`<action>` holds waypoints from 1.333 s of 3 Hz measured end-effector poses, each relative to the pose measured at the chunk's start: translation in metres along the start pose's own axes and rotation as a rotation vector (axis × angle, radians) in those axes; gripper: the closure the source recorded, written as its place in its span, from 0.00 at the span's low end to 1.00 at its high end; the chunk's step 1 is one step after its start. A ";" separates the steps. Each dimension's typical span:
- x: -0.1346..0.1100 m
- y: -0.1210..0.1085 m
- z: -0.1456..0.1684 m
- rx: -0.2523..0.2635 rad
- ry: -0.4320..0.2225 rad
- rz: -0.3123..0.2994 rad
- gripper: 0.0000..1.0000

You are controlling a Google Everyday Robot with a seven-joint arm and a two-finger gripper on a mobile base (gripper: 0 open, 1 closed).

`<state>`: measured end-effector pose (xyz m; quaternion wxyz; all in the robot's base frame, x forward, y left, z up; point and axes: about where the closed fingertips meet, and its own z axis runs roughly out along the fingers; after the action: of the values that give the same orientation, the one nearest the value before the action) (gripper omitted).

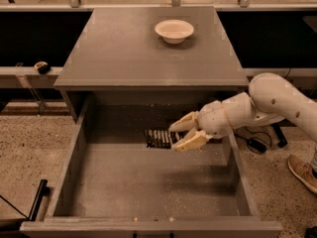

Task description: Pick rxbar chocolate from top drawer and place on counter

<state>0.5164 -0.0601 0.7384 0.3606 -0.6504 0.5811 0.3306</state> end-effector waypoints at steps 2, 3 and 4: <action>-0.021 -0.028 -0.039 0.144 0.005 0.015 1.00; -0.027 -0.037 -0.040 0.146 0.055 0.032 1.00; -0.044 -0.072 -0.066 0.238 0.097 0.053 1.00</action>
Offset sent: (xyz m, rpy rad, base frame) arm 0.0226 -0.0191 0.0355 0.0098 -0.0483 -0.1179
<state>0.5840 -0.0887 0.8164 0.3976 -0.6026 0.6501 0.2369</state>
